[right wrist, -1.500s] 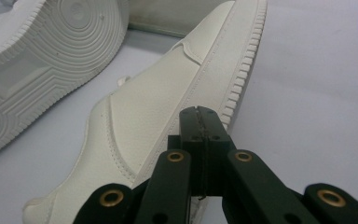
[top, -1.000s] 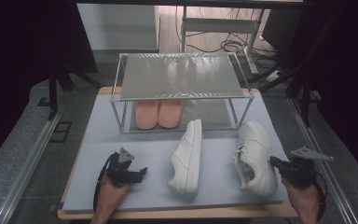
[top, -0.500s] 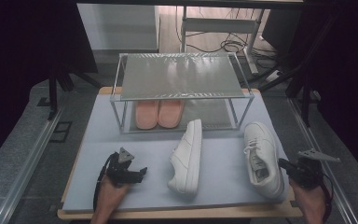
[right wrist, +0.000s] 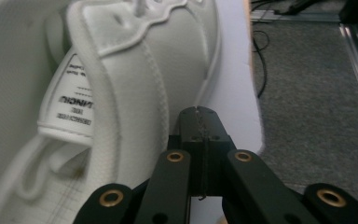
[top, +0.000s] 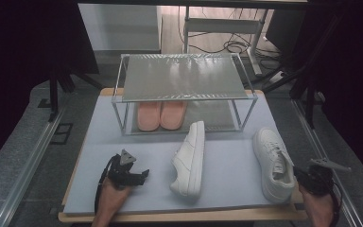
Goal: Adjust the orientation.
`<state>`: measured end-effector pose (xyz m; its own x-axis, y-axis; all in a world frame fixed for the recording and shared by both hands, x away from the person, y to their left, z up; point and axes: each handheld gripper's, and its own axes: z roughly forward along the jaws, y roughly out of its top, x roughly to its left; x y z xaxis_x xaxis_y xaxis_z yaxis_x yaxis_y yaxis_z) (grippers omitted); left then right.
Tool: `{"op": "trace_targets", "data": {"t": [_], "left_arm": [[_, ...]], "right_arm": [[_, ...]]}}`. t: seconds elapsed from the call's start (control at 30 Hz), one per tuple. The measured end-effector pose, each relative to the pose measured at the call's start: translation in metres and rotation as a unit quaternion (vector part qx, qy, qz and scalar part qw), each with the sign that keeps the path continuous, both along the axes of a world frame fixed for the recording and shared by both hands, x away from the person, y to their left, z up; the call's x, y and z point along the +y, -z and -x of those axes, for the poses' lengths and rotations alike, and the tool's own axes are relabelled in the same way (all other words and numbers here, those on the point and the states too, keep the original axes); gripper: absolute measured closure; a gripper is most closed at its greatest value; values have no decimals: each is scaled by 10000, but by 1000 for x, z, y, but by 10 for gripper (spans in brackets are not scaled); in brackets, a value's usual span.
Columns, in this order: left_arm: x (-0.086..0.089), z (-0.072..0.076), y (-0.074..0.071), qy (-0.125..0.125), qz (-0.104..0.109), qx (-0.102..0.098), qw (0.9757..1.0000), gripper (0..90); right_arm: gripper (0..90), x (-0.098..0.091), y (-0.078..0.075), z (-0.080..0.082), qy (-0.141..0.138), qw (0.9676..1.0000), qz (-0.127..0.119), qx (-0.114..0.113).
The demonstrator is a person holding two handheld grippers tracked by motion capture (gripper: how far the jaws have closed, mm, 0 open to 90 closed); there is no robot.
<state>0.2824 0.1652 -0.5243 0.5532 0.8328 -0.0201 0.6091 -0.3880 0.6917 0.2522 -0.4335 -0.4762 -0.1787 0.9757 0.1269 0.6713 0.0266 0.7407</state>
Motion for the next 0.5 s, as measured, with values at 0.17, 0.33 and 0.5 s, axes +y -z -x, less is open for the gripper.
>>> {"op": "trace_targets", "data": {"t": [0.17, 0.33, 0.5], "left_arm": [[0, 0, 0, 1, -2, -3, 10000, 141], [0, 0, 0, 1, -2, -10, 10000, 141], [0, 0, 0, -1, -3, -24, 10000, 142]], "right_arm": [[900, -7, -2, 7, 12, 9997, -206, -121], [900, -6, -12, 11, -47, 9996, -187, -225], [900, -2, -27, 16, -134, 9991, -131, -372]]}}
